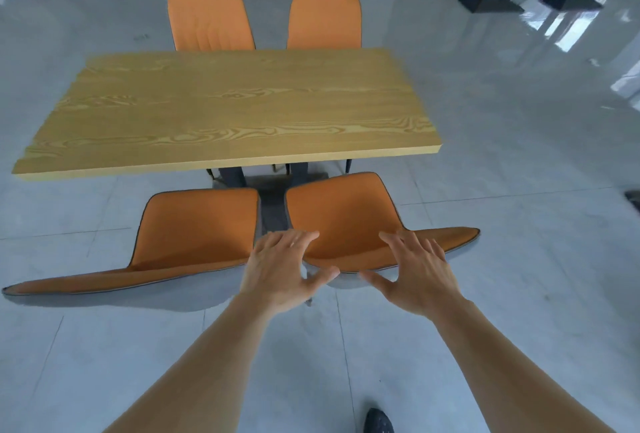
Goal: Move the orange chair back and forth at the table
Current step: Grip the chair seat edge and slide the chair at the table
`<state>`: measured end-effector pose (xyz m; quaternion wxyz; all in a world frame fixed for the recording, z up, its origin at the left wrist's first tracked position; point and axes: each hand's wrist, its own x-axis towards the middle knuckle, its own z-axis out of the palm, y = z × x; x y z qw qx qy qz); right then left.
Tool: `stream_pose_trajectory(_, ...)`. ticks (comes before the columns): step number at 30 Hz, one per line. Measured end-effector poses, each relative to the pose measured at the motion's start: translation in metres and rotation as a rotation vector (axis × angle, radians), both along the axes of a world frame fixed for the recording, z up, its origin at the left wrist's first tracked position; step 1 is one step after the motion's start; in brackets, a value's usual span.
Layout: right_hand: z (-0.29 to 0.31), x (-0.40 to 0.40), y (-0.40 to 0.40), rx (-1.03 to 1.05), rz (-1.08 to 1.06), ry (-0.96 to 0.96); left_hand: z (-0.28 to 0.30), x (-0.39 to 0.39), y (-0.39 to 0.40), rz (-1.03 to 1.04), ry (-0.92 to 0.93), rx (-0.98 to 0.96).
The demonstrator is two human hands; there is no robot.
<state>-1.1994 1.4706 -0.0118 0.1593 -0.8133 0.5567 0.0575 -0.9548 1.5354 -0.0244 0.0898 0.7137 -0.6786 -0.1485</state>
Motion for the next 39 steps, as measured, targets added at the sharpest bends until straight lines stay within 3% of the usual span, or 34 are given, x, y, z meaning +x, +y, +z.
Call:
stream_pose_trajectory(6, -0.011, -0.097, -0.058, 0.033, 0.083, 0.003, -0.023, -0.109, -0.038, 0.054, 0.075, 0.06)
stream_pose_trajectory(14, -0.052, -0.123, -0.108, 0.096, 0.207, 0.031, -0.054, -0.15, -0.059, 0.115, 0.097, 0.158)
stream_pose_trajectory(20, -0.07, -0.125, -0.113, 0.025, 0.271, 0.063, -0.07, -0.148, -0.064, 0.102, 0.047, 0.209)
stream_pose_trajectory(39, -0.079, -0.077, -0.042, -0.048, 0.152, 0.028, -0.062, -0.087, -0.027, -0.003, 0.078, 0.271)
